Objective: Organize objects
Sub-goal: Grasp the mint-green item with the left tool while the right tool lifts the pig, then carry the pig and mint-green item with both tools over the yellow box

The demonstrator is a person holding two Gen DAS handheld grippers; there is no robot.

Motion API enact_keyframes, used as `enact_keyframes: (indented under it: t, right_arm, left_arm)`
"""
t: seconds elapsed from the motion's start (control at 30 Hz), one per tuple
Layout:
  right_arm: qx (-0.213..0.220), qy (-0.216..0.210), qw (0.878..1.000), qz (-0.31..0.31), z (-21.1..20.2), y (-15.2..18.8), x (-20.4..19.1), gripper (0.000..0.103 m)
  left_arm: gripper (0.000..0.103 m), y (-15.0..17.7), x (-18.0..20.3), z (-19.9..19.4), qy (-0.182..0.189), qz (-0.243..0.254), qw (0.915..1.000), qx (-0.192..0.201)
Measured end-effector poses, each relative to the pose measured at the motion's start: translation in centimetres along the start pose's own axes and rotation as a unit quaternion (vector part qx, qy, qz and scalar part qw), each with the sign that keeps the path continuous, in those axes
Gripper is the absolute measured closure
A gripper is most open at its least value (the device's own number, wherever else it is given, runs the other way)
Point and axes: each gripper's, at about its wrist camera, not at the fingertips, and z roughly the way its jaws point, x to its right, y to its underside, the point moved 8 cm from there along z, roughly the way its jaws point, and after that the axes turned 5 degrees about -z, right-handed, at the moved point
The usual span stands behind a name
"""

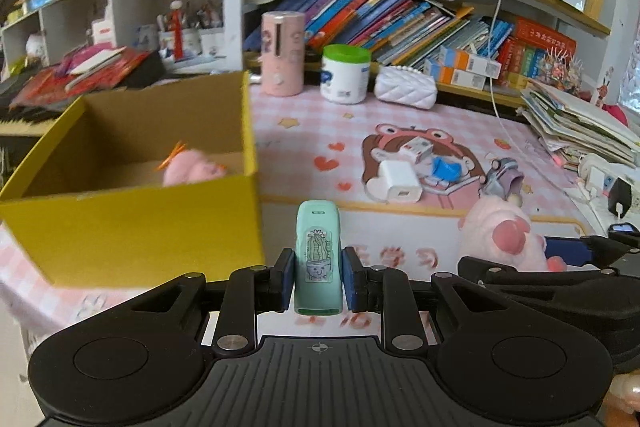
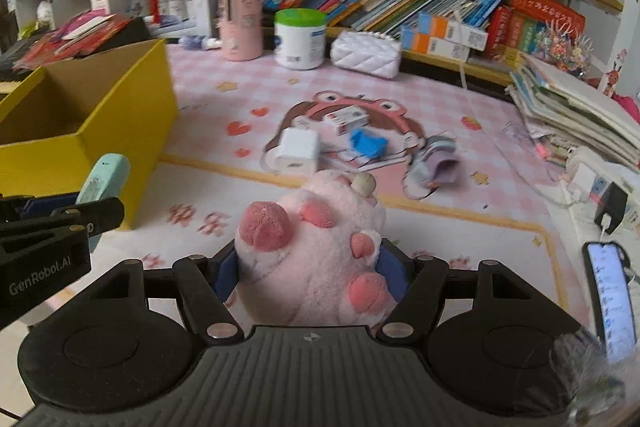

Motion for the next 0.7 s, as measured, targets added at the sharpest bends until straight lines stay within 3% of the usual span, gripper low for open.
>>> enact_keyframes:
  t: [0.7]
  right_arm:
    - [-0.045,-0.082,0.996,-0.007,-6.0,6.9,-13.3,0.036]
  left_arm:
    - [0.08,6.7,-10.8,-8.9,-0.025,-0.04,0.9987,-0.018]
